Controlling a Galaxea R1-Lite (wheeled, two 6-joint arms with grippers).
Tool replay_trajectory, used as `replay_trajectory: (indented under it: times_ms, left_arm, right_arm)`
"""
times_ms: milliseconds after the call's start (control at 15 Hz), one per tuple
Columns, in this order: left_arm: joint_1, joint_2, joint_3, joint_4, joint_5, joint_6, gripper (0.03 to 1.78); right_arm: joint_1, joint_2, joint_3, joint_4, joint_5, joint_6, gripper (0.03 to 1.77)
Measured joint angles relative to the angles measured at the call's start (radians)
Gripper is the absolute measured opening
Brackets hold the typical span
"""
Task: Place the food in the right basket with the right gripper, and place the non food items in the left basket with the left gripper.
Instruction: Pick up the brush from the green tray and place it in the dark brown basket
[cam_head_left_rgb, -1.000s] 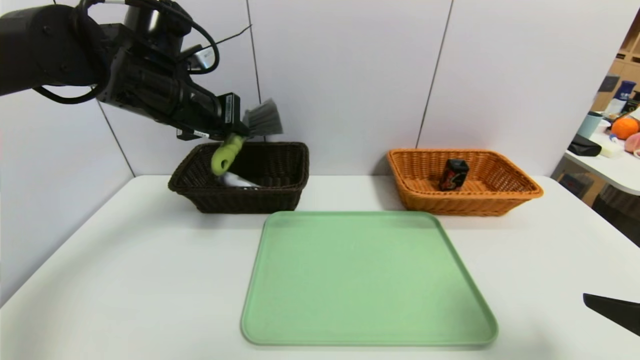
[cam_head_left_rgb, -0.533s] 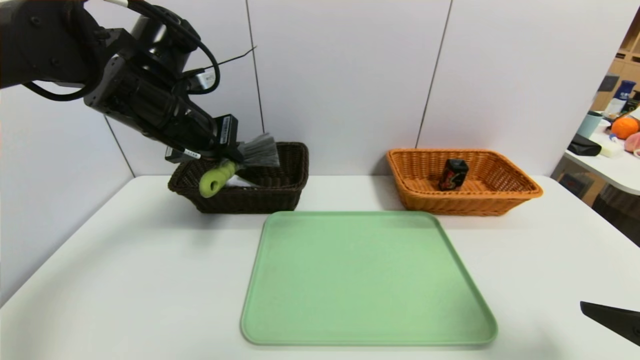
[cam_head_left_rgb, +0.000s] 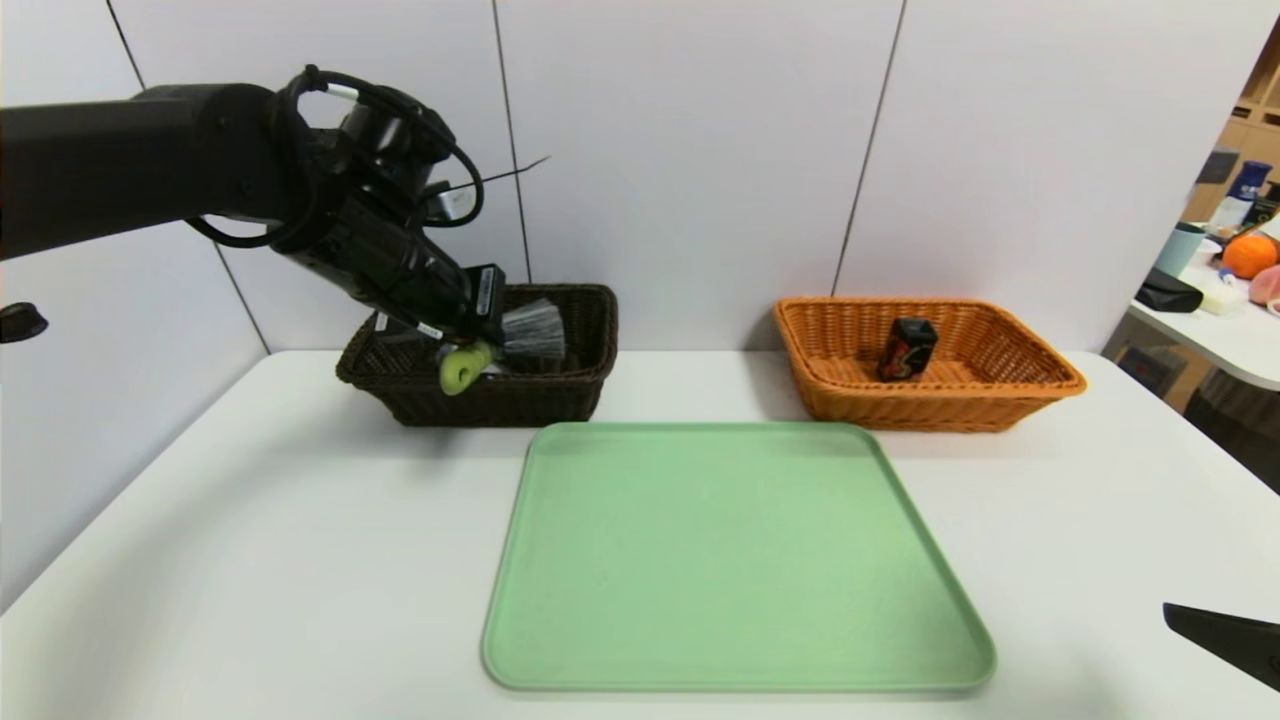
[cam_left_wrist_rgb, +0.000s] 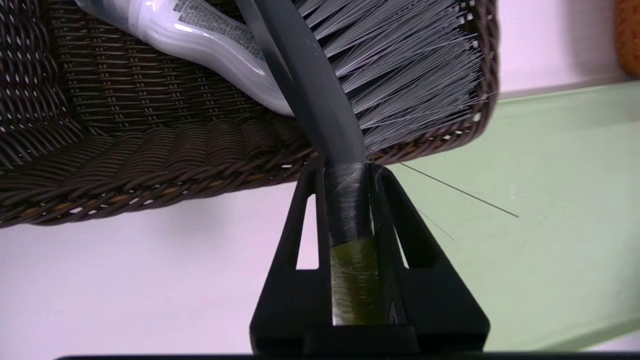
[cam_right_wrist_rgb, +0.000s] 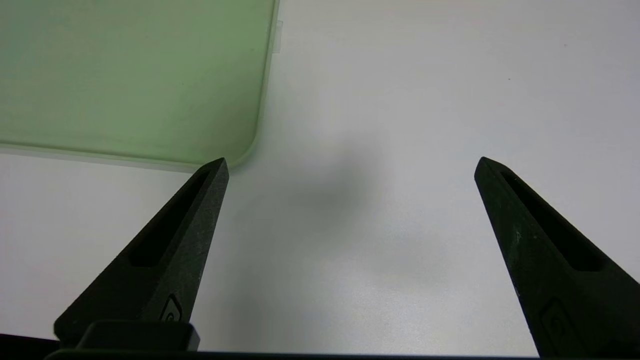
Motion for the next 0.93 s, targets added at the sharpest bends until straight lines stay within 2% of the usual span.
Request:
replay_trajectory:
  times_ms: [133,200,933]
  left_arm:
    - [-0.001,0.024,-0.001,-0.012,0.000,0.001,0.28]
    - [-0.002,0.033,-0.002,-0.015,0.000,0.001,0.06]
    - [0.000,0.048,-0.001,-0.051,0.004,-0.003,0.05]
  right_arm:
    - [0.000,0.002,0.000,0.001,0.000,0.000,1.70]
    - [0.000,0.003,0.000,0.000,0.000,0.000,1.70]
    - [0.001,0.017,0.009,0.000,0.000,-0.002,1.70]
